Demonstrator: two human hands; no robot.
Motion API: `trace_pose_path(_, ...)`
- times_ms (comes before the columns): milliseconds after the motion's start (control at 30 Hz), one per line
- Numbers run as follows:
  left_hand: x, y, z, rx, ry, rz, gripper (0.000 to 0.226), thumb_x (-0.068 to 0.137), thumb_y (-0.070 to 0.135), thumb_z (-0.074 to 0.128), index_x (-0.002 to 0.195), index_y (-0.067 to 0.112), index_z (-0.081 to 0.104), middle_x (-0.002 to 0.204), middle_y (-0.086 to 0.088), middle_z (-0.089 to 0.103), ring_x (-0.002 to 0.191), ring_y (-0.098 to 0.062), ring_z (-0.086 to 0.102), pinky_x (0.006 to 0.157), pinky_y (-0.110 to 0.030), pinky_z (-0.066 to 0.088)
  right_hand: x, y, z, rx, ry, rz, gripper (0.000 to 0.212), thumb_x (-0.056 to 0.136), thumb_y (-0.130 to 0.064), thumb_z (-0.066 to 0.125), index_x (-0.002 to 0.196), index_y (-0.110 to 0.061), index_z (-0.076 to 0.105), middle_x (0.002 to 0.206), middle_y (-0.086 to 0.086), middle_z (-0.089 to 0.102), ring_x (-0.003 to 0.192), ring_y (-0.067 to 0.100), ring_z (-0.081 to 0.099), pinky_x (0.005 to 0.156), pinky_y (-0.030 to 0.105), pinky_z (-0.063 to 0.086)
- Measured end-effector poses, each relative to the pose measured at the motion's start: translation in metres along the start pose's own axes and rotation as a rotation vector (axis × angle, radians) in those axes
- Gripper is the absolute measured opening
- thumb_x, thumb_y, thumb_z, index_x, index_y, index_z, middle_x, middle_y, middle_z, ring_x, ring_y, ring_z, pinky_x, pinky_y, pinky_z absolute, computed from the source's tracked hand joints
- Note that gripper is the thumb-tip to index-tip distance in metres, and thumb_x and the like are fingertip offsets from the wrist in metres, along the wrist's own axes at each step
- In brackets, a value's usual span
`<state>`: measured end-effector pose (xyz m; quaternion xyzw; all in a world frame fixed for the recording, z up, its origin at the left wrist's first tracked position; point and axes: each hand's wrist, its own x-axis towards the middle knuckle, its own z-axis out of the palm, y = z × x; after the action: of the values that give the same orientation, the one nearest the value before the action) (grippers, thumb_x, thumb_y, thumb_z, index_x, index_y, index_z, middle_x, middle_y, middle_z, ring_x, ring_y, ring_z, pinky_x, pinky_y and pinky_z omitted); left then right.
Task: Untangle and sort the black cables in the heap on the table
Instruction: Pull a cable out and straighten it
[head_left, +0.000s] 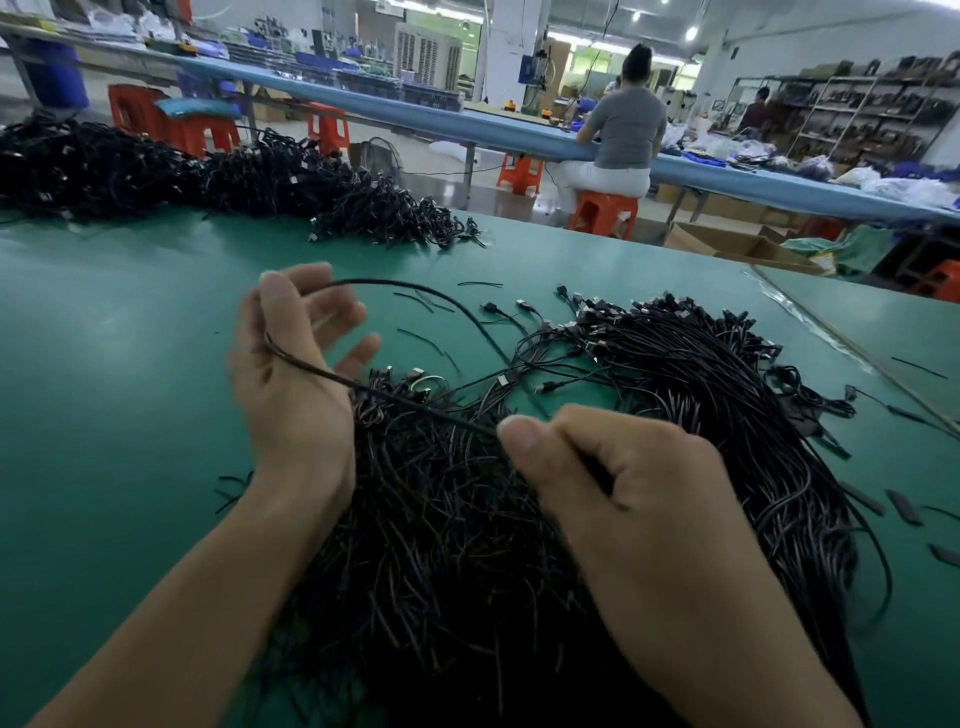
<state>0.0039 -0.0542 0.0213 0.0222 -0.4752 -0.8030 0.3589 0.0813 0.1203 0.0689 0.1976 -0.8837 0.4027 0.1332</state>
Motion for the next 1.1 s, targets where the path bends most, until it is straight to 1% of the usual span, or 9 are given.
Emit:
trace_pose_path(133, 0.002, -0.008, -0.001, 0.187, 0.128, 0.036, 0.028, 0.106, 0.038, 0.037, 0.095, 0.031, 0.062, 0.098, 0.011, 0.058, 0.095, -0.010, 0.055, 0.087, -0.029, 0.049, 0.005, 0.025, -0.019, -0.196, 0.168, 0.219, 0.049, 0.089, -0.054, 0.048, 0.056, -0.019, 0.053, 0.051, -0.025, 0.054, 0.044, 0.000, 0.048, 0.045, 0.012, 0.038)
trace_pose_path(200, 0.002, -0.011, -0.002, 0.242, 0.088, 0.030, 0.033, 0.108, 0.037, 0.034, 0.092, 0.028, 0.061, 0.095, 0.009, 0.061, 0.092, -0.010, 0.059, 0.089, -0.024, 0.046, 0.007, 0.047, -0.029, -0.337, 0.179, 0.338, 0.044, 0.094, -0.046, 0.054, 0.059, -0.019, 0.058, 0.042, -0.010, 0.053, 0.038, 0.007, 0.048, 0.039, 0.016, 0.034)
trace_pose_path(300, -0.007, -0.016, -0.001, 0.422, -0.180, 0.136, 0.036, 0.108, 0.035, 0.031, 0.084, 0.023, 0.055, 0.072, 0.007, 0.057, 0.065, -0.004, 0.056, 0.066, -0.010, 0.044, 0.008, 0.074, -0.031, -0.510, 0.039, 0.491, 0.034, 0.100, -0.038, 0.052, 0.075, -0.019, 0.065, 0.059, -0.005, 0.056, 0.054, 0.012, 0.053, 0.060, 0.032, 0.047)
trace_pose_path(367, -0.016, -0.020, -0.001, 0.573, -0.397, 0.271, 0.031, 0.108, 0.032, 0.034, 0.081, 0.024, 0.048, 0.064, 0.012, 0.045, 0.056, -0.005, 0.041, 0.051, -0.020, 0.036, 0.009, 0.077, -0.022, -0.634, -0.133, 0.505, 0.025, 0.102, -0.037, 0.048, 0.097, -0.024, 0.067, 0.080, -0.009, 0.060, 0.074, 0.013, 0.056, 0.079, 0.034, 0.048)
trace_pose_path(500, -0.031, -0.024, -0.001, 1.003, -0.675, 0.471, 0.019, 0.104, 0.028, 0.038, 0.088, 0.022, 0.045, 0.071, 0.010, 0.045, 0.066, -0.014, 0.043, 0.068, -0.031, 0.039, 0.012, 0.063, -0.006, -0.280, -0.177, 0.332, 0.039, 0.102, -0.046, 0.037, 0.133, -0.031, 0.055, 0.112, -0.021, 0.060, 0.097, -0.006, 0.053, 0.089, 0.011, 0.040)
trace_pose_path(633, -0.040, -0.020, 0.004, 1.189, -0.809, 0.499, 0.019, 0.098, 0.026, 0.037, 0.103, 0.018, 0.054, 0.091, 0.006, 0.054, 0.082, -0.016, 0.045, 0.076, -0.034, 0.037, 0.011, 0.042, 0.016, -0.003, -0.088, 0.170, 0.051, 0.086, -0.069, 0.037, 0.125, -0.042, 0.057, 0.087, -0.029, 0.064, 0.090, -0.014, 0.058, 0.077, 0.007, 0.045)
trace_pose_path(767, -0.041, -0.017, 0.004, 1.162, -0.824, 0.460, 0.029, 0.099, 0.030, 0.031, 0.106, 0.018, 0.055, 0.098, 0.004, 0.056, 0.089, -0.021, 0.049, 0.082, -0.039, 0.040, 0.011, 0.045, 0.018, -0.029, -0.012, 0.173, 0.020, 0.094, -0.038, 0.060, 0.110, -0.031, 0.070, 0.062, -0.019, 0.062, 0.061, -0.002, 0.057, 0.059, 0.013, 0.043)
trace_pose_path(967, -0.040, -0.018, 0.005, 1.133, -0.754, 0.436, 0.032, 0.098, 0.035, 0.026, 0.115, 0.024, 0.050, 0.102, 0.009, 0.047, 0.095, -0.014, 0.041, 0.088, -0.036, 0.033, 0.008, 0.035, 0.013, 0.054, -0.130, 0.129, 0.036, 0.083, -0.064, 0.054, 0.087, -0.032, 0.069, 0.071, -0.024, 0.065, 0.063, -0.004, 0.060, 0.057, 0.014, 0.048)
trace_pose_path(1100, -0.039, -0.018, 0.002, 1.028, -0.736, 0.481, 0.026, 0.102, 0.031, 0.031, 0.118, 0.022, 0.049, 0.103, 0.010, 0.045, 0.096, -0.014, 0.043, 0.089, -0.031, 0.035, 0.009, 0.039, 0.009, -0.017, -0.145, 0.124, 0.009, 0.086, -0.033, 0.072, 0.080, -0.027, 0.072, 0.069, -0.016, 0.067, 0.061, -0.001, 0.061, 0.056, 0.013, 0.045)
